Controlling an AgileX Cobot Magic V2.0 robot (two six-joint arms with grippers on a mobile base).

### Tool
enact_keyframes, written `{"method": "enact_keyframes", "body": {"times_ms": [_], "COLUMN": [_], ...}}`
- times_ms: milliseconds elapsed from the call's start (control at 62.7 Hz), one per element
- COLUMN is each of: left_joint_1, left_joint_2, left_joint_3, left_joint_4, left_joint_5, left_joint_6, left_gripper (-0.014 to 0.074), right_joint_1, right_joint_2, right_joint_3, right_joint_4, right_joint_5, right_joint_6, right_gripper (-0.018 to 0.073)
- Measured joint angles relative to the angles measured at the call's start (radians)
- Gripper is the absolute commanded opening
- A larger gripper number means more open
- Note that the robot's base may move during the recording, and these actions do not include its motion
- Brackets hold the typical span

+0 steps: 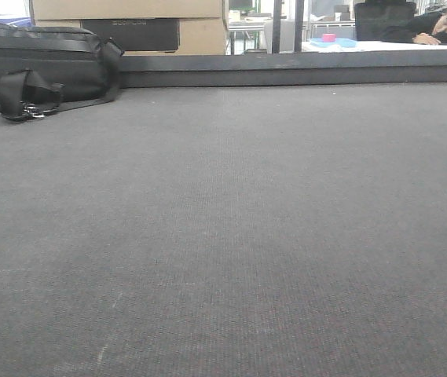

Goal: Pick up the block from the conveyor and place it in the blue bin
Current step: 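Lower both grippers toward the green and blue bricks on the conveyor, then close left gripper on green brick and right gripper on blue brick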

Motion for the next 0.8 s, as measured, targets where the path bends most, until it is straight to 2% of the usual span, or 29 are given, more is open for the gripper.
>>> {"method": "enact_keyframes", "body": {"times_ms": [159,430,622,797], "left_joint_1": [0.000,0.000,0.000,0.000], "left_joint_2": [0.244,0.643,0.835,0.932], "left_joint_3": [-0.178,-0.394,-0.437,-0.439], "left_joint_4": [0.000,-0.010,-0.010,-0.010], "left_joint_5": [0.156,0.462,0.515,0.515], "left_joint_6": [0.000,0.000,0.000,0.000], "left_gripper": [-0.0111,-0.0111,-0.0111,-0.0111], "right_joint_1": [0.000,0.000,0.000,0.000], "right_joint_2": [0.196,0.566,0.778,0.939], "right_joint_3": [-0.194,-0.452,-0.602,-0.640], "right_joint_4": [0.000,0.002,0.006,0.016], "right_joint_5": [0.166,0.564,0.814,0.885], "right_joint_6": [0.019,0.021,0.021,0.022], "right_gripper": [-0.0162,-0.0162,-0.0162,-0.0162]}}
